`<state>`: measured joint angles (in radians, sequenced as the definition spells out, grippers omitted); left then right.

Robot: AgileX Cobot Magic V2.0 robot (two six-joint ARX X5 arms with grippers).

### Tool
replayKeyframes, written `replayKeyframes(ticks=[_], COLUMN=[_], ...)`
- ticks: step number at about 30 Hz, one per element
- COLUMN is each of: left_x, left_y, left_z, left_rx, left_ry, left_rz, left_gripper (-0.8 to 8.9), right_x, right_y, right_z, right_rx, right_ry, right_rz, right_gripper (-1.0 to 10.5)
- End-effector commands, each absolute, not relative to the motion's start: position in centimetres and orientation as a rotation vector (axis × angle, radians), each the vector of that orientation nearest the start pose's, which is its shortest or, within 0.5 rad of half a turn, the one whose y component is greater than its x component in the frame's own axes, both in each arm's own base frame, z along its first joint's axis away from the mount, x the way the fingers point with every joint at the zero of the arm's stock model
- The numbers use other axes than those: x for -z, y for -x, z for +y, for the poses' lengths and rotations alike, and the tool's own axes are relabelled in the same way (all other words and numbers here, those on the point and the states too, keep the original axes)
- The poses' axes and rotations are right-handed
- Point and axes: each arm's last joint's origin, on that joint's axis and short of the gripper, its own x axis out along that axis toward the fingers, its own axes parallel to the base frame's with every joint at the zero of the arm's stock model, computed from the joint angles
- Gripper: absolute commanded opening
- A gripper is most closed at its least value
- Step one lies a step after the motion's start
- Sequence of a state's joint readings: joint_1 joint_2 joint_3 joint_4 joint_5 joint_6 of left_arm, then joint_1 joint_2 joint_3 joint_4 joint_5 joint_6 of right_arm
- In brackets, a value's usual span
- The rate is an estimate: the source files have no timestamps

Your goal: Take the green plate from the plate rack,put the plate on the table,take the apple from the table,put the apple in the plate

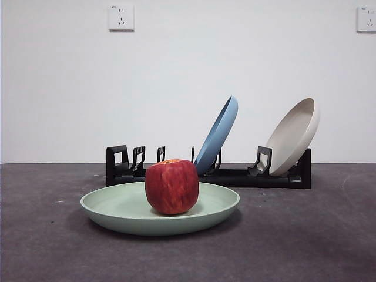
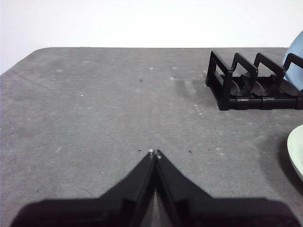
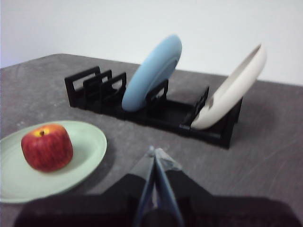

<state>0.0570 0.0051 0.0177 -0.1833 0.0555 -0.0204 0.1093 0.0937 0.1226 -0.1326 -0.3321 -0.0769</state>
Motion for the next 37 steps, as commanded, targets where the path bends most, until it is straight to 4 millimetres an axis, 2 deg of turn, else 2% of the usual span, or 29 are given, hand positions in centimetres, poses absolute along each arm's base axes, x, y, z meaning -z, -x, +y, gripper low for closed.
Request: replayKeyframes(ticks=[1, 7, 37], left_x=[-14.7, -14.7, -14.7], left_y=[-9.6, -9.6, -9.6], left_z=[0.4, 0.4, 0.4], left_rx=[-0.009, -0.009, -0.009], left_ry=[0.040, 0.041, 0.041], left_rz=[0.179, 0.179, 0.178], left_gripper=[-0.03, -0.03, -0.03], right_x=[-16.8, -14.9, -15.0], right_y=[-9.4, -9.4, -9.3], right_z=[2.0, 1.9, 1.9], right_rx=[-0.439, -0.431, -0.414], right_ry=[0.015, -0.027, -0.067], right_rz=[0.119, 0.175, 0.167], right_gripper=[0.0, 0.0, 0.0])
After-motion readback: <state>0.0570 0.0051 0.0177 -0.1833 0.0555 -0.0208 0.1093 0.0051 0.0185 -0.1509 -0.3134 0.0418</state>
